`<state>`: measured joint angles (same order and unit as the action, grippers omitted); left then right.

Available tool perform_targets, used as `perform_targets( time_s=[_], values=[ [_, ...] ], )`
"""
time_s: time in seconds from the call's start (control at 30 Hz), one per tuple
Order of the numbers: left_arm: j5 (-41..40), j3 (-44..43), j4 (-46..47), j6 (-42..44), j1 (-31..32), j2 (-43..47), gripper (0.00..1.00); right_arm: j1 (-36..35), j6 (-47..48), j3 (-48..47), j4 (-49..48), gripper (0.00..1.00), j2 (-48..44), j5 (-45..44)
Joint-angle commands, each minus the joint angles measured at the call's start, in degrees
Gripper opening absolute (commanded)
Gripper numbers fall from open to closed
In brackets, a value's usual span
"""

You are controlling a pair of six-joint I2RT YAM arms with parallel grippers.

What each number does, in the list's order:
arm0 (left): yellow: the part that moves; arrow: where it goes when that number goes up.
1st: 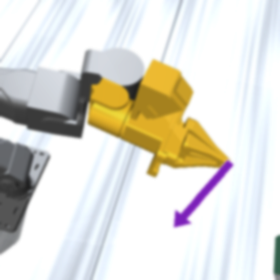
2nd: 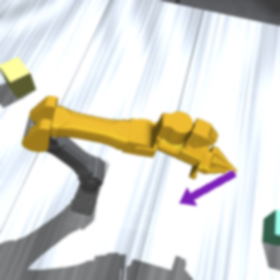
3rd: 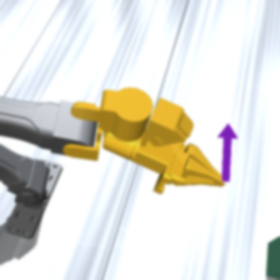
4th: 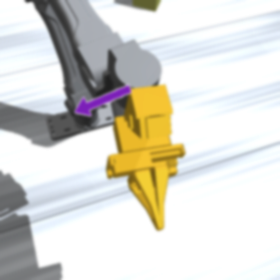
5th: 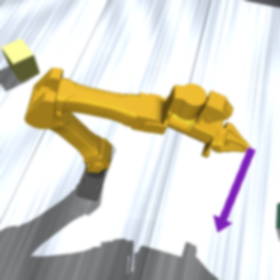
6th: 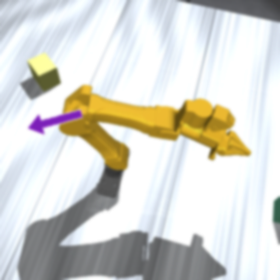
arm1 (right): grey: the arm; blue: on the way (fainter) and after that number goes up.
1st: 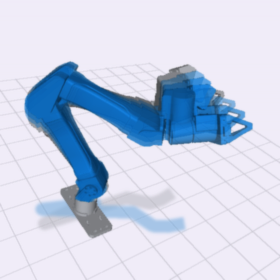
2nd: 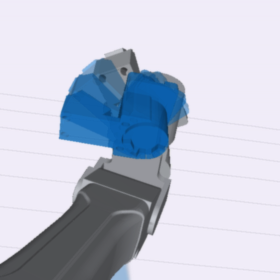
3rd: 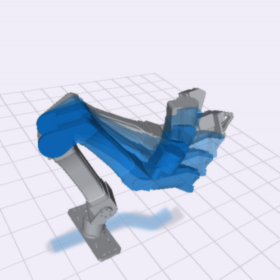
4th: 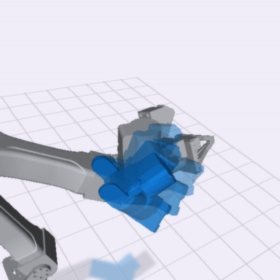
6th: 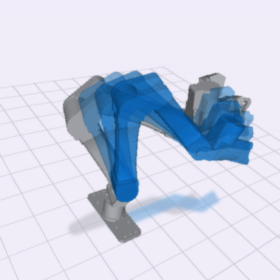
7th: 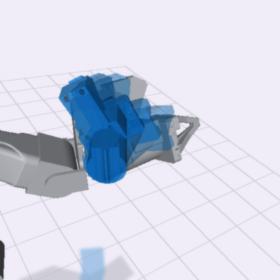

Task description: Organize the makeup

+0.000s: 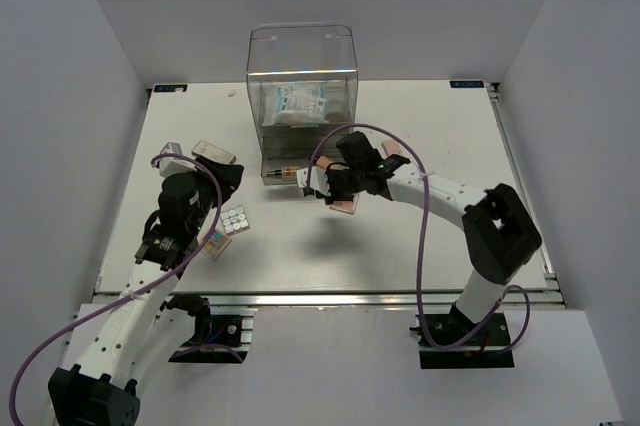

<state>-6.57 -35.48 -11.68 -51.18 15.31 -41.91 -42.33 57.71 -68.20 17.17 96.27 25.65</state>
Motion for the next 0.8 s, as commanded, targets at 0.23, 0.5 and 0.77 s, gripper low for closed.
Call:
perform_targets(
  time_s=[0.23, 0.5, 0.77],
  values=[
    [0.85, 1.21, 1.22, -1.11, -0.37, 0.51, 0.66, -1.62, -2.69, -9.74, -15.38, 0.0, 11.48, -19.99],
    [1.73, 2.96, 3.06, -2.96, -0.37, 0.34, 0.67, -1.71, -6.38, -14.23, -27.8, 0.03, 17.81, -31.01],
    [3.49, 3.4, 5.09, -3.75, -0.37, -1.59, 0.67, -1.62, -7.0, -21.26, -25.97, 0.18, 22.82, -31.99]
  ],
)
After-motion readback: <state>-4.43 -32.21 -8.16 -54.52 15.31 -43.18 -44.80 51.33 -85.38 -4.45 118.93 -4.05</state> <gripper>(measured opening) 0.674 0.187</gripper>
